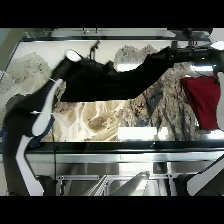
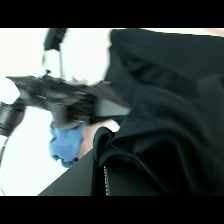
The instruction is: Fold the shirts.
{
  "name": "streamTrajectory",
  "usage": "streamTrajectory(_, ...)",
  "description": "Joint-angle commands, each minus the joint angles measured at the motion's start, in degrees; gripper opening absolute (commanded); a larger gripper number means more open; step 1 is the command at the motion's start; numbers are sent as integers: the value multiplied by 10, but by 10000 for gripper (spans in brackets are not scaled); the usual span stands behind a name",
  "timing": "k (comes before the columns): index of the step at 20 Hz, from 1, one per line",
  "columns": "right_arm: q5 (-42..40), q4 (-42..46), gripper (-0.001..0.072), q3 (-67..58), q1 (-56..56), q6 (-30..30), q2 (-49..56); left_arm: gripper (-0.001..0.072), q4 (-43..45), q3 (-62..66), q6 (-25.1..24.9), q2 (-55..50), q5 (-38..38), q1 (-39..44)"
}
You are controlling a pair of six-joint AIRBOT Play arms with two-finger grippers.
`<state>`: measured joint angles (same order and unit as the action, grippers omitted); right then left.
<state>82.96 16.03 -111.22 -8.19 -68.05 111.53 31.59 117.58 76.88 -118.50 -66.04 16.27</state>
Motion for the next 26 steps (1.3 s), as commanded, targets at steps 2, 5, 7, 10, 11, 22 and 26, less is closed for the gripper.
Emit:
streamTrajectory(2, -129, -28, 16, -3, 126, -10, -4, 2, -75, -2, 3, 168, -131, -113)
streamTrajectory(5, -292, -29, 16, -3, 257, 3, 10, 3, -71, -5, 7, 244, -153, -182)
streamTrajectory(7, -423, -42, 16, -5, 343, 35, 36, 5, -72, -34, -30, 285, -148, -215)
streamTrajectory(10, -607, -151, 16, -40, 440, 127, 118, 6, -72, -96, -79, 321, -150, -250)
streamTrajectory(11, -636, -203, 18, -62, 460, 177, 150, 13, -72, -118, -92, 327, -150, -254)
streamTrajectory(22, -475, -563, 70, -60, 416, 513, 170, 13, -77, -242, -154, 329, -135, -284)
streamTrajectory(26, -389, -194, 15, -49, 324, 193, 101, 13, -76, -242, -154, 329, -161, -314)
